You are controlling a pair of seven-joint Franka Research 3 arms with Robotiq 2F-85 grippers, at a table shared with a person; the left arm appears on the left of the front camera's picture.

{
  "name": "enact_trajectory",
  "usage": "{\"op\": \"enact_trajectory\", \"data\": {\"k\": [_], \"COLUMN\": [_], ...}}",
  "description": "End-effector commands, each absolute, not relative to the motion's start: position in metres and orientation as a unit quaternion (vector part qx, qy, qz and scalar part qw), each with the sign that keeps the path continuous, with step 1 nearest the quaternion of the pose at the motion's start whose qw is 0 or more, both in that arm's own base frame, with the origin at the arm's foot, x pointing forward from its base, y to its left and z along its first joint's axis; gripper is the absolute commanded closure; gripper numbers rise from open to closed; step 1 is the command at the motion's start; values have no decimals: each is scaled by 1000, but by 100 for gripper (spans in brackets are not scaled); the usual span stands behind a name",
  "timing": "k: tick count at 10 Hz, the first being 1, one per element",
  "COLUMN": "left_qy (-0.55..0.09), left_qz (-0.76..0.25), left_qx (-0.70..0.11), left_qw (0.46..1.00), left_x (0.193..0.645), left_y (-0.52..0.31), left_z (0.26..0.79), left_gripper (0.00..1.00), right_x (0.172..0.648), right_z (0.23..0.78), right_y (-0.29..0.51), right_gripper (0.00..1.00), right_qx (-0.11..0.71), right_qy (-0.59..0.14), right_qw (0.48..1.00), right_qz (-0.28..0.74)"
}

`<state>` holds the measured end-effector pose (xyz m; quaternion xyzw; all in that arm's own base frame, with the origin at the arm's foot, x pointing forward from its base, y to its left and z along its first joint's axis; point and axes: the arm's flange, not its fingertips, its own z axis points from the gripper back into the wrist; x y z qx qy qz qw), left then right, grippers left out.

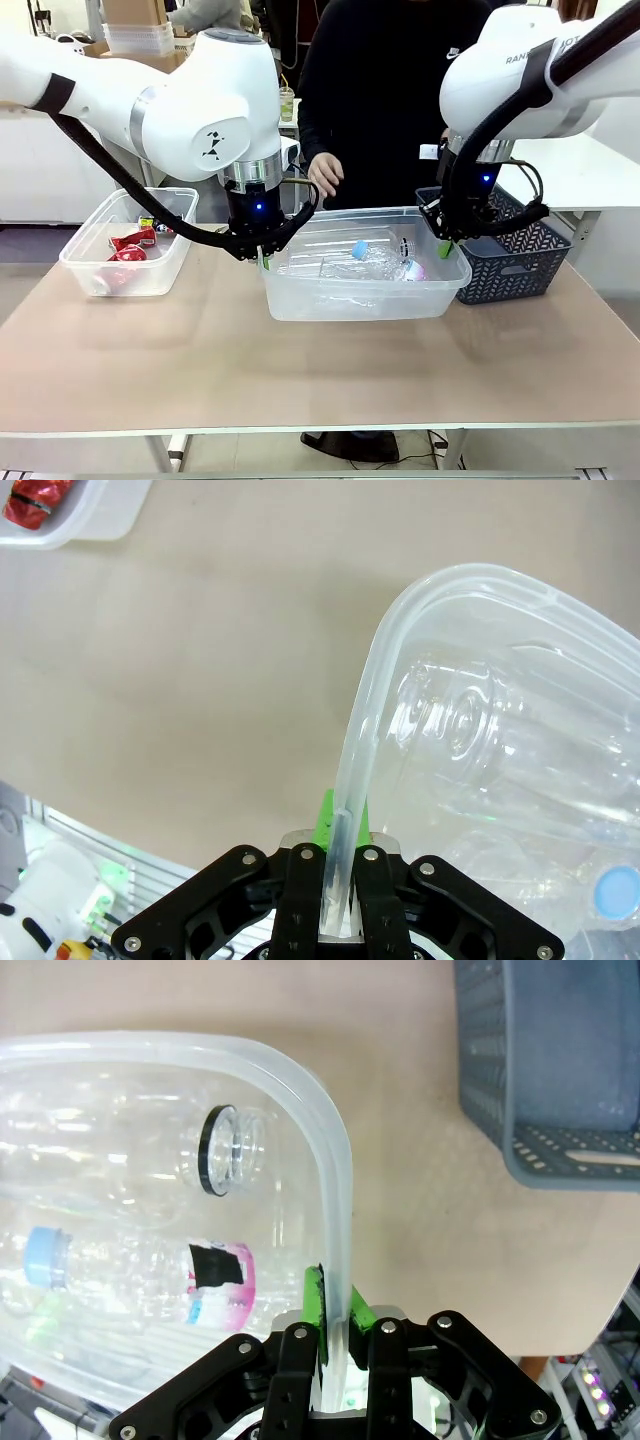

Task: Sort the waste into each basket.
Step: Offer the picked Organizing box to the human.

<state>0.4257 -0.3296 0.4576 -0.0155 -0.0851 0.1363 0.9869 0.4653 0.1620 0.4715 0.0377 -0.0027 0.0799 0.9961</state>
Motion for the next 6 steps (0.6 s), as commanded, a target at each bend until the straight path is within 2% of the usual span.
{"op": "enact_trajectory", "data": {"k": [1,2,3,5,6], "left_qy": [-88,-85,-117,-148,-150], "left_qz": [151,136,122,135,184], "left_qx": [-14,-16,-21,-51,-84], "left_qw": [985,987,985,978,968], "left_x": [428,426,452,516,543], "left_y": [-323,-330,-336,-346,-348], "left_z": [457,458,466,475,476], "left_gripper": [96,96,96,96,96], "right_x": [462,462,465,527,552], "right_z": [478,478,471,483,484], "right_y": [168,168,162,168,163], "right_gripper": [95,95,95,95,95], "right_qx": [41,41,38,69,83], "right_qy": [-1,-1,-3,-51,-74], "right_qw": [996,996,996,995,993], "right_qz": [85,85,80,51,37]}}
